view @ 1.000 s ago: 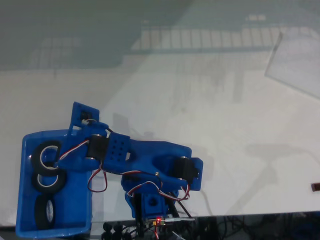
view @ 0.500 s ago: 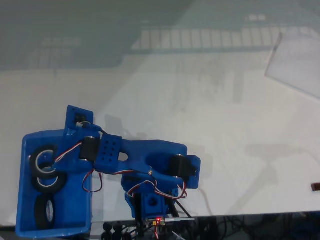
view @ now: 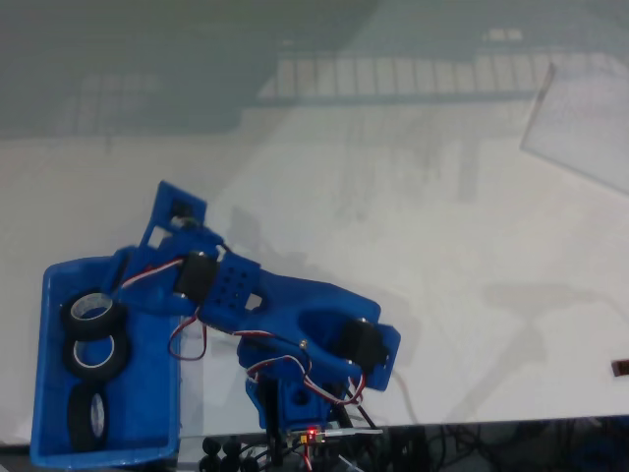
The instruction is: Grasp all tape and put them in the bin.
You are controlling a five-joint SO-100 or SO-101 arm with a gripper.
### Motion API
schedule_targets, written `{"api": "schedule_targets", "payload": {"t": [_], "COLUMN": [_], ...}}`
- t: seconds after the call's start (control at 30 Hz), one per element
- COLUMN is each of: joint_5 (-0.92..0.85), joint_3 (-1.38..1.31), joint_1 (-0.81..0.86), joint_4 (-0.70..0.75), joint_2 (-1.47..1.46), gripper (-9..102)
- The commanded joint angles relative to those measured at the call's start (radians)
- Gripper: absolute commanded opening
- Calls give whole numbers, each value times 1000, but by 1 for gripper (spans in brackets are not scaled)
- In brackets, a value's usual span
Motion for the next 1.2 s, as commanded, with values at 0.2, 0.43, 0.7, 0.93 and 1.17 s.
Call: {"api": "schedule_targets", "payload": {"t": [0.2, 0.43, 0.7, 0.93, 1.17], "joint_5": [-100, -114, -120, -118, -126], "joint_3": [8, 130, 459, 646, 778], "joint_1": [640, 1040, 1164, 1166, 1170], "joint_4": [-204, -468, -560, -560, -554], "joint_2": [160, 267, 531, 623, 718], "gripper": [30, 30, 28, 18, 0]}}
